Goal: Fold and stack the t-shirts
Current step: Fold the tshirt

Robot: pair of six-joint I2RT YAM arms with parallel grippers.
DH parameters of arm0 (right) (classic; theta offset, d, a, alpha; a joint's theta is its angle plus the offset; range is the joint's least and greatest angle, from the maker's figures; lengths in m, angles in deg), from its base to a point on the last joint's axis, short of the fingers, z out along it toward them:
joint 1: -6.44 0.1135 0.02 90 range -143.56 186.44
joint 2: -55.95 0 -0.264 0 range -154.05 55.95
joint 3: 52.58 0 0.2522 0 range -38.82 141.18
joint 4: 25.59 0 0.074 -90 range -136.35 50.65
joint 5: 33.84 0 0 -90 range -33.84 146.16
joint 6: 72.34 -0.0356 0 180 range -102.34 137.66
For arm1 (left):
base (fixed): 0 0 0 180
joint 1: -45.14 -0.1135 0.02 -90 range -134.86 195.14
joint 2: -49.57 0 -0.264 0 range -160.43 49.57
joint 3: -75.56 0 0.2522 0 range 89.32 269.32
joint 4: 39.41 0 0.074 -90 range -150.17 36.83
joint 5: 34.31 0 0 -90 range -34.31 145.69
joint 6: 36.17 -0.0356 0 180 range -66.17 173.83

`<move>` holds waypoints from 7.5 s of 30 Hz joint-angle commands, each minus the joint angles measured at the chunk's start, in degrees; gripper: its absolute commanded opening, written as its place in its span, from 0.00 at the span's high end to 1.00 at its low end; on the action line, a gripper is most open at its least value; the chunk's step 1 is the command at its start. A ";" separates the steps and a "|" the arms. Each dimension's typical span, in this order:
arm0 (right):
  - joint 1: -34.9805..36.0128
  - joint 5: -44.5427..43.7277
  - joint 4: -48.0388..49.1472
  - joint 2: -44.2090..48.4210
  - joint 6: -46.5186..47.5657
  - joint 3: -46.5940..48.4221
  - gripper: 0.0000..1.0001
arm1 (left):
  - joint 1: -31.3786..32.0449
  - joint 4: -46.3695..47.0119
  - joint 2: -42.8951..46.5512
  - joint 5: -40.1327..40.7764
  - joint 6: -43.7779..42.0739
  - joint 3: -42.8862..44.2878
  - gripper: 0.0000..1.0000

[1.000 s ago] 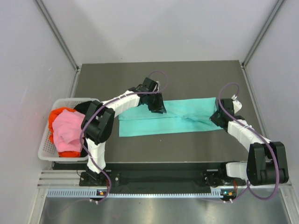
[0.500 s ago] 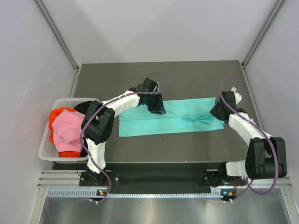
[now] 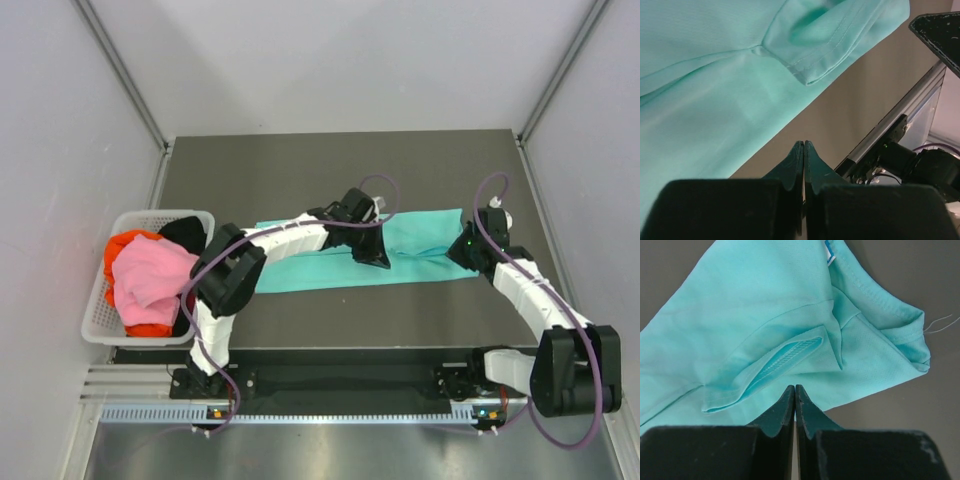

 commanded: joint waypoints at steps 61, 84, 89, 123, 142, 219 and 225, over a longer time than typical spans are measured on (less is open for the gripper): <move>-14.21 21.84 13.28 -37.69 17.89 27.33 0.66 | -17.26 -12.67 -7.64 10.75 -4.84 6.23 0.83; -16.05 26.06 9.07 -66.43 14.90 60.52 1.00 | -21.48 -20.66 -2.89 21.21 -9.58 15.10 0.69; -15.96 28.33 7.15 -74.84 14.11 76.39 1.00 | -25.08 -22.60 -3.95 21.13 -12.83 13.79 0.66; -16.84 20.00 4.32 -31.64 9.72 33.32 0.56 | -29.57 -28.40 -9.50 19.54 -24.10 12.57 1.00; -16.84 21.40 23.04 -38.56 8.31 25.03 0.58 | -29.39 -26.29 14.06 18.50 -18.29 -16.45 1.00; -6.21 27.20 12.24 -46.37 15.17 43.64 0.57 | -3.47 0.77 38.66 12.08 9.66 -49.94 0.98; -6.21 26.77 11.71 -54.73 16.57 52.00 0.56 | -2.85 -6.24 37.27 16.29 7.56 -45.81 0.67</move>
